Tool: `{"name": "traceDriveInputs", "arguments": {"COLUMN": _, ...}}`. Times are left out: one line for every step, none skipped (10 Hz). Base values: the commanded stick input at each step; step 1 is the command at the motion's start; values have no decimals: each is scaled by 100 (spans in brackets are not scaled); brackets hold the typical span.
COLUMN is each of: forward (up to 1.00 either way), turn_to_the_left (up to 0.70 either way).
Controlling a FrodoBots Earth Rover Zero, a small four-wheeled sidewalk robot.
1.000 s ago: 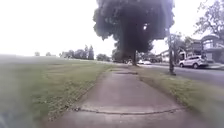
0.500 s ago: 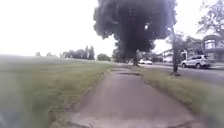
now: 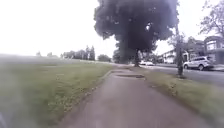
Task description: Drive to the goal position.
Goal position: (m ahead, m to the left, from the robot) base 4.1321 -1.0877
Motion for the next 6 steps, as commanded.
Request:
{"name": "traceDriveInputs", "arguments": {"forward": 70, "turn_to_the_left": 0}}
{"name": "traceDriveInputs", "arguments": {"forward": 70, "turn_to_the_left": 0}}
{"name": "traceDriveInputs", "arguments": {"forward": 70, "turn_to_the_left": 0}}
{"name": "traceDriveInputs", "arguments": {"forward": 70, "turn_to_the_left": 0}}
{"name": "traceDriveInputs", "arguments": {"forward": 70, "turn_to_the_left": 0}}
{"name": "traceDriveInputs", "arguments": {"forward": 70, "turn_to_the_left": 0}}
